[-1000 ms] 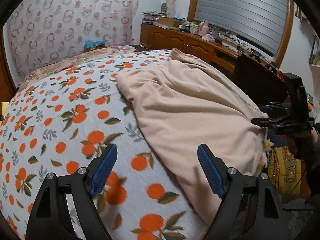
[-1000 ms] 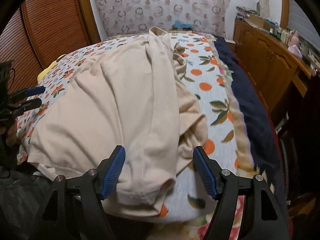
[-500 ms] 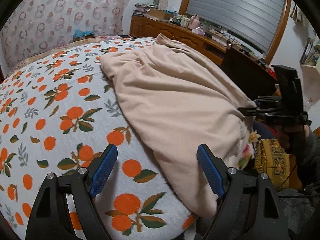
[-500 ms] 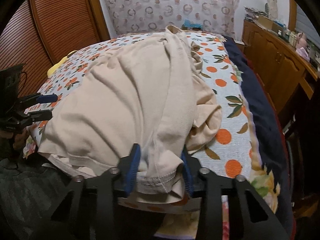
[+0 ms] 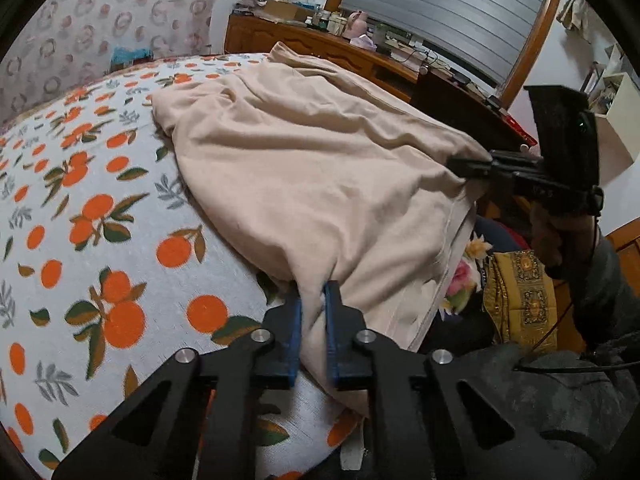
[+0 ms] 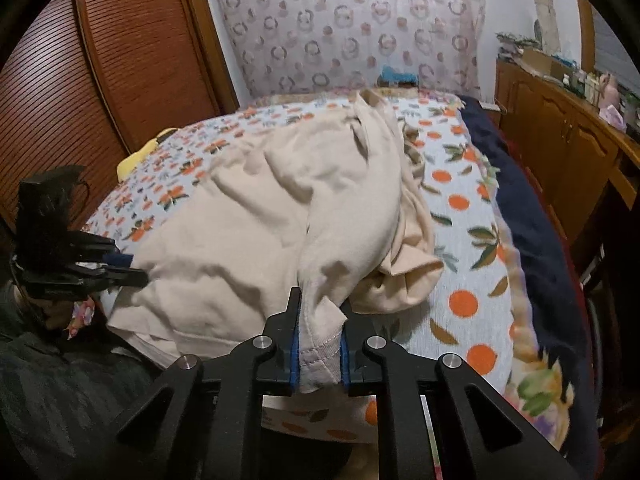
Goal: Fold small clothes
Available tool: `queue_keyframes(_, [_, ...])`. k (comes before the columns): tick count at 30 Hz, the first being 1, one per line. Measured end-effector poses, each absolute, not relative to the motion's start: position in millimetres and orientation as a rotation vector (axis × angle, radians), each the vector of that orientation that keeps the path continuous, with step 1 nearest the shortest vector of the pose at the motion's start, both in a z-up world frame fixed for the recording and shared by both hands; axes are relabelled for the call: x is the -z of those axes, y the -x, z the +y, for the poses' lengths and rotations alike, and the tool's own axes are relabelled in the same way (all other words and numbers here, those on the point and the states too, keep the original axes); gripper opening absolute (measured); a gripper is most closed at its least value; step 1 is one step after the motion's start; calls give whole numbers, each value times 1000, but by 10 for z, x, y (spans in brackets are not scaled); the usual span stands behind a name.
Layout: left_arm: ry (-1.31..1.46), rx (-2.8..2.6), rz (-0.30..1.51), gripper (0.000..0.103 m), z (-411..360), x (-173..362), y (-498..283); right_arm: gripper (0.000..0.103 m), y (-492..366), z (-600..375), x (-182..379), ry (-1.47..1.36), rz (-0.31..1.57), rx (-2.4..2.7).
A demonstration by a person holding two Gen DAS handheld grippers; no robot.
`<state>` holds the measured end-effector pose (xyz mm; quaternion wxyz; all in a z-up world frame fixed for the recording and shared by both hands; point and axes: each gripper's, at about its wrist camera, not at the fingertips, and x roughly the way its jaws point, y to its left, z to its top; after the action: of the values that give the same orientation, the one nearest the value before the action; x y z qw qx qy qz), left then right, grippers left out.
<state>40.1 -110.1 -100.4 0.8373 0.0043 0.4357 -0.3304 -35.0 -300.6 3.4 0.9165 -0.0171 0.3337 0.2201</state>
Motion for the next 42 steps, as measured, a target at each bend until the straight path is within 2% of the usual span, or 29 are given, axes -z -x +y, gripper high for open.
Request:
queue_keyframes(6, [-12,672,787,9,-1088,597,-476,14,331,-3006,-346,30,587,-475])
queue_keyframes(11, [28,627,691,9,-1009,215,-873,14,66,-2945,-705,34,479,-476])
queue_keyframes(16, [53,549,675,9,-888,135,-1420,14,-439,-2888,-871,33,473,-432])
queue_keyframes(21, [64,483,694,9,-810,226,-1867,15,-1020,-2786,-808,62,532,-408])
queue_keyframes(23, [56,468,718,13,-799,283,-1967,20,-1198,-2749,-758,52,556,-399])
queue_keyframes(24, [48,458,721,17,-801,304,-1986,26,-1226,-2733,-796,49,563,-393])
queue_keyframes(25, [43,452,721,26,-797,315,-1995,35,-1264,-2743,-798,45,562,-381])
queue_keyframes(26, [43,454,720,31,-782,329,-2000,38,-1280,-2765,-806,43,556,-368])
queue_keyframes(27, [48,460,718,42,-760,331,-2000,45,-1243,-2769,-855,39,545,-361])
queue_keyframes(29, [50,457,708,49,-716,310,-1993,47,-1181,-2822,-945,25,520,-352])
queue_keyframes(31, [40,461,703,75,-671,302,-1954,50,-1054,-2819,-952,39,503,-359])
queue_keyframes(32, [38,469,702,80,-646,315,-1913,50,-983,-2838,-930,54,503,-366])
queue_keyframes(36, [8,503,768,80,-589,485,-1785,55,-796,-2812,-783,141,534,-396])
queue_keyframes(42, [-38,519,863,80,-594,799,-1713,55,-956,-2536,-525,257,618,-451])
